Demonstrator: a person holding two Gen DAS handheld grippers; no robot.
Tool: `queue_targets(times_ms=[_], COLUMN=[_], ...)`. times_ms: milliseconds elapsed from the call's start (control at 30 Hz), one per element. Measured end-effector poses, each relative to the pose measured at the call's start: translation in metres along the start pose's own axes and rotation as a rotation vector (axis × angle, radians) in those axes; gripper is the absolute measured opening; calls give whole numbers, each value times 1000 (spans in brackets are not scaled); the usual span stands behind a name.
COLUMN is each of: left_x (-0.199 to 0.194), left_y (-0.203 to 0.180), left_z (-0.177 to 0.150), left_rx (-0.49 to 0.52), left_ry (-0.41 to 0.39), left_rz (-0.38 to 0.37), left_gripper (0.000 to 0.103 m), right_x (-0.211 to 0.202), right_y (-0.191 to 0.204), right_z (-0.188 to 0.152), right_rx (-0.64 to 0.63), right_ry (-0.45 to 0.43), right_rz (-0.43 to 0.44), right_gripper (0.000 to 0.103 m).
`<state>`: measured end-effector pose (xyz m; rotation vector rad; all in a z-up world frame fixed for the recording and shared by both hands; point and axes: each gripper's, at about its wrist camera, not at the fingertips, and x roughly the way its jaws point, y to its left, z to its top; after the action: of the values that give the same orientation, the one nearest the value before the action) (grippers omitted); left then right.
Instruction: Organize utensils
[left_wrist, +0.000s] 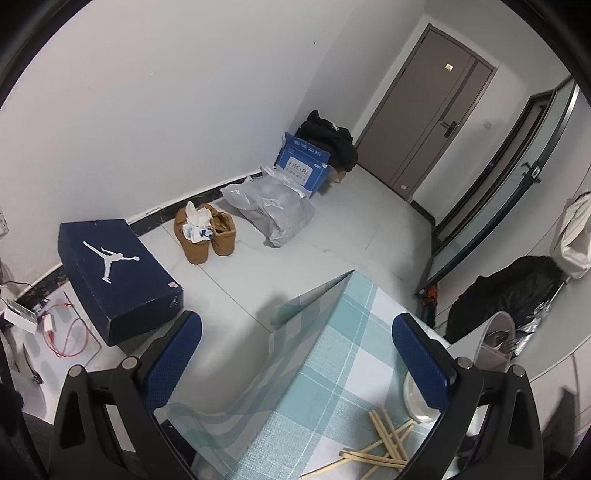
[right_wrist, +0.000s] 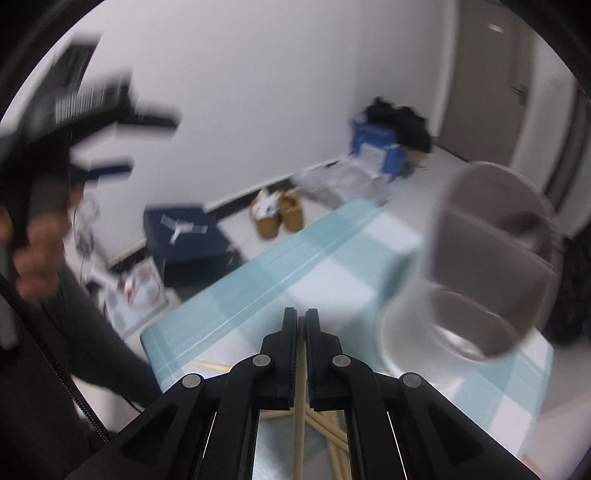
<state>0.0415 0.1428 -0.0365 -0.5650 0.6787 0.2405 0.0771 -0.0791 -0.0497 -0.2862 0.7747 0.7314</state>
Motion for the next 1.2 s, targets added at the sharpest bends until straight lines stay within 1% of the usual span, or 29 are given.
queue_targets(times_ms=[100, 233, 267, 300, 400, 467, 600, 667, 700, 733, 767, 900, 1000, 1033, 1100, 1133, 1167, 1200], left_x=[5, 18, 22, 30, 44, 54, 57, 56, 58, 59, 58, 53, 54, 55, 58, 63, 64, 65], left_y=[-10, -29, -34, -40, -56, -67, -87, -96, -100, -105, -110, -128, -131, -133, -136, -137, -136, -132], left_z=[-9, -25, -30, -36, -49, -59, -75, -83, -87, -93, -99, -121, -133, -136, -141, -143, -141, -139], left_rx=[42, 132, 149, 168, 204, 248, 360, 432, 460, 491, 524, 672, 714, 743, 817, 869, 892, 888], left_ry=[26, 114, 143, 188, 278, 329, 365, 381, 407, 451, 474, 483, 505, 502, 493, 486, 474, 469], left_rz=[0, -25, -35, -49, -72, -53, -39, -52, -64, -95, -114, -98, -110, -97, -47, 11, 46, 64], left_gripper=[101, 101, 101, 101, 101, 101, 101, 101, 101, 100, 100, 100, 100, 100, 100, 100, 99, 99], right_x=[-21, -52, -59, -65, -75, -82, -91, -94, -95, -97, -98, -106, -112, -113, -116, -117, -118, -120], right_y=[-25, -61, -70, -77, -93, -103, -114, -115, -115, -117, -121, -132, -139, -140, -144, -145, -145, -145], right_z=[-3, -13, -17, -21, -30, -35, -44, -47, -49, -50, -51, -57, -61, -63, -66, -67, -69, -69], right_rx=[88, 231, 265, 294, 354, 378, 396, 385, 381, 383, 393, 432, 445, 450, 467, 475, 479, 477], right_ry=[-50, -131, -154, -173, -209, -225, -244, -247, -250, -254, -257, -270, -283, -284, -285, -286, -286, -288], right_rz=[-23, -43, -45, -47, -42, -41, -47, -55, -60, -59, -56, -63, -74, -78, -80, -80, -78, -82], right_gripper=[3, 3, 3, 3, 3, 3, 3, 3, 3, 3, 3, 3, 3, 3, 3, 3, 3, 3])
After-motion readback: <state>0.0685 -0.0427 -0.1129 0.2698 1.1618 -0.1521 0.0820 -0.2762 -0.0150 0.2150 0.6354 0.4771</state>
